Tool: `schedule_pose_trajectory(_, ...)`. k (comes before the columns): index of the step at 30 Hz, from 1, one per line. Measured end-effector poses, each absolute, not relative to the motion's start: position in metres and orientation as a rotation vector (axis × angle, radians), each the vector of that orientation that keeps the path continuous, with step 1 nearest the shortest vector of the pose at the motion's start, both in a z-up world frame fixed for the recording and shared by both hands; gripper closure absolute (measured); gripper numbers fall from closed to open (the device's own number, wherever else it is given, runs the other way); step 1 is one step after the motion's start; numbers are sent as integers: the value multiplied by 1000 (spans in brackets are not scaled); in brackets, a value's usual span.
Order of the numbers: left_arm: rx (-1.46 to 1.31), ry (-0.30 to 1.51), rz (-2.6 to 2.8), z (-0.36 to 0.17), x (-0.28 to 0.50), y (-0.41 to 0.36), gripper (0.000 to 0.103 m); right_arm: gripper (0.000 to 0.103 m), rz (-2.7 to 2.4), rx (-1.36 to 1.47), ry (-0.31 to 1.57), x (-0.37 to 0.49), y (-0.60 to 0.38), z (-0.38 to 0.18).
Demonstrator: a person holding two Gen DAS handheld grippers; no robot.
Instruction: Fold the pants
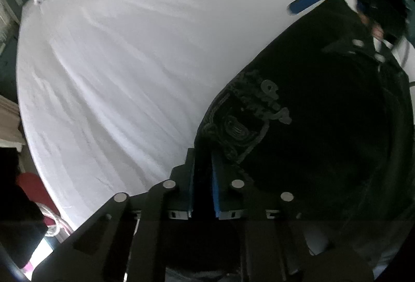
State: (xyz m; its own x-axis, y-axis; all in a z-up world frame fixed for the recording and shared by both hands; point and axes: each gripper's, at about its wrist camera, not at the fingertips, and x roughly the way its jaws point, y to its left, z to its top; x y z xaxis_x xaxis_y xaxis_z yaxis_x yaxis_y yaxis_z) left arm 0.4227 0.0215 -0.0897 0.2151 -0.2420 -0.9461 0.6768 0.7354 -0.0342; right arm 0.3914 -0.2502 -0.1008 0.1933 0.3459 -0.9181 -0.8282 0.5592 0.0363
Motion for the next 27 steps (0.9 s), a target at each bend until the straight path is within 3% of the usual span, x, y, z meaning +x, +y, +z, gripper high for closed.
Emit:
schedule_pose_trajectory(3,428,1118,-657,-74,402,27,95,41,884,-574,1105,403,-242,-105)
schedule_pose_trajectory(12,468,973,-648,-50,337,23,96,46,924,-659,1146,413,-211,-116)
schedule_pose_trajectory(14,467,970,-658,-37,338,24,96,52,929,-678,1164,416,-204,-121)
schedule_pose_trajectory(19,474,966,-657,-35,339,24,96,90,955,-672,1187,413,-194,-125)
schedule_pose_trajectory(27,444,941,-645,-29,329,22,96,96,880,-633,1151,393,-194,-106)
